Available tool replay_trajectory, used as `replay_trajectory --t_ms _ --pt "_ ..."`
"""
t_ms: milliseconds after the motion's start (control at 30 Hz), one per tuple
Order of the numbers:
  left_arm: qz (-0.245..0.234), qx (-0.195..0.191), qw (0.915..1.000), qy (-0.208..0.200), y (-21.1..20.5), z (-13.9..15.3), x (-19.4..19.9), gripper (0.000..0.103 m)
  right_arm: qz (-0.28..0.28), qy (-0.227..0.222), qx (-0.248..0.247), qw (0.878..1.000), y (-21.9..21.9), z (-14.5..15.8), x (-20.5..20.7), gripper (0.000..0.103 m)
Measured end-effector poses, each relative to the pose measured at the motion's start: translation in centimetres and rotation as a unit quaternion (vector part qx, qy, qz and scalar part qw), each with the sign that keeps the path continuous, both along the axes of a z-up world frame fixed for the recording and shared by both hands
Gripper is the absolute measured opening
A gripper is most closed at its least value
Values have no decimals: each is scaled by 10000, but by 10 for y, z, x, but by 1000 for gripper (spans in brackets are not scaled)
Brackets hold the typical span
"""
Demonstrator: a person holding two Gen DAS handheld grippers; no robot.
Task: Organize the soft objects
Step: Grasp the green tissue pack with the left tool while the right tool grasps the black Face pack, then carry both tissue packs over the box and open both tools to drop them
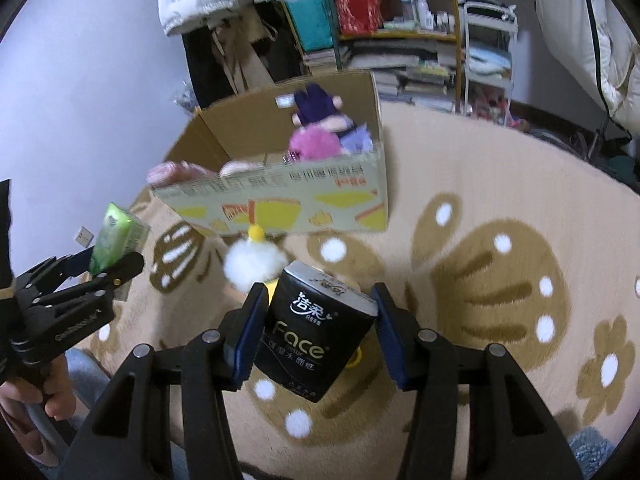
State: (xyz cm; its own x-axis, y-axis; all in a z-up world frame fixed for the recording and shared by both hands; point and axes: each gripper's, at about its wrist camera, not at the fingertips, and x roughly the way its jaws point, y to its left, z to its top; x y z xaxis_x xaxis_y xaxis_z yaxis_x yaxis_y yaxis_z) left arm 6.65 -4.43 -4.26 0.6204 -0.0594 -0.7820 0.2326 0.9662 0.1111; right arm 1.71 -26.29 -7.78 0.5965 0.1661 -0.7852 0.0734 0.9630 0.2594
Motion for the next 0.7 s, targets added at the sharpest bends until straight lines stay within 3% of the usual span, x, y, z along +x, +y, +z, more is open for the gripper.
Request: replay_trajectory --t_ms 367,700 --pt "102 -353 9941 -1021 13 39 -11 60 -21 -1235 -422 9914 3 43 7 55" --pt "22 -435 9866 -1574 7 58 -9 60 52 -1883 -762 9791 13 59 25 55"
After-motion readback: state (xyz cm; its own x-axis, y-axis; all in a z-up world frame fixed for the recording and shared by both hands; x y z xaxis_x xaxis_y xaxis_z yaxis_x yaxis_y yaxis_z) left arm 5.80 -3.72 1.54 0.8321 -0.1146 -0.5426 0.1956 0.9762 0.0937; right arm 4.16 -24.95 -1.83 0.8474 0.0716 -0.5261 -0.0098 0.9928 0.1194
